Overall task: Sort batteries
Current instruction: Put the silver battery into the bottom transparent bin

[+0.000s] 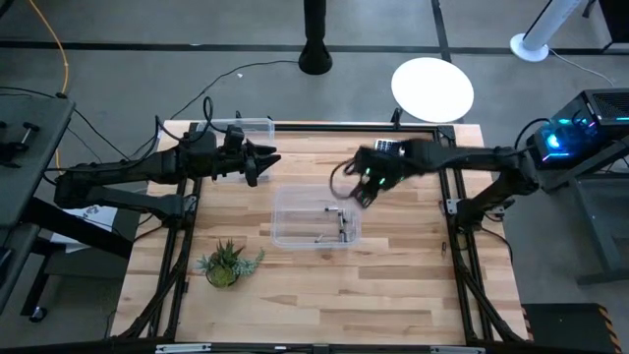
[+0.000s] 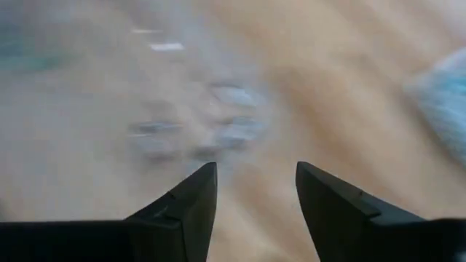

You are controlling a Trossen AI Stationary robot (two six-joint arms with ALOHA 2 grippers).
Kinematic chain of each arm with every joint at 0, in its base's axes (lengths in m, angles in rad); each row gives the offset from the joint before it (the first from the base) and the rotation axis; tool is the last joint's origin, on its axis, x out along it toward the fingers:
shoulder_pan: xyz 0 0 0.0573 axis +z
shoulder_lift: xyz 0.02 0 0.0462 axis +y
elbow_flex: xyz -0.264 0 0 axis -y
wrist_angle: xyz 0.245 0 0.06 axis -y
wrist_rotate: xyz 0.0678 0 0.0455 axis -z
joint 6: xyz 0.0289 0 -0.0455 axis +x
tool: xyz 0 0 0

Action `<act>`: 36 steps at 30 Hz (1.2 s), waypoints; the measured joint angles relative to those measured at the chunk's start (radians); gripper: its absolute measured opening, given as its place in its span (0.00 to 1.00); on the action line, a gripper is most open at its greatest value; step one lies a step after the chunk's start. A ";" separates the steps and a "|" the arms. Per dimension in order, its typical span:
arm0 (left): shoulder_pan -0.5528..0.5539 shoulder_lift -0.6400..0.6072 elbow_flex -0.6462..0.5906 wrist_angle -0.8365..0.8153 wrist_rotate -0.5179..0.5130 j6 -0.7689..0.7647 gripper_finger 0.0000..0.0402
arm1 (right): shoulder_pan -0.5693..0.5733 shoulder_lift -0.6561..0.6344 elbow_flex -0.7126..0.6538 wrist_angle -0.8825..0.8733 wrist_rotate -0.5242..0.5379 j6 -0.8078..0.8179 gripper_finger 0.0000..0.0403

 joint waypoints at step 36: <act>0.000 0.000 0.000 0.002 0.050 0.026 0.46 | -0.625 0.044 -0.799 0.019 -0.008 0.381 0.35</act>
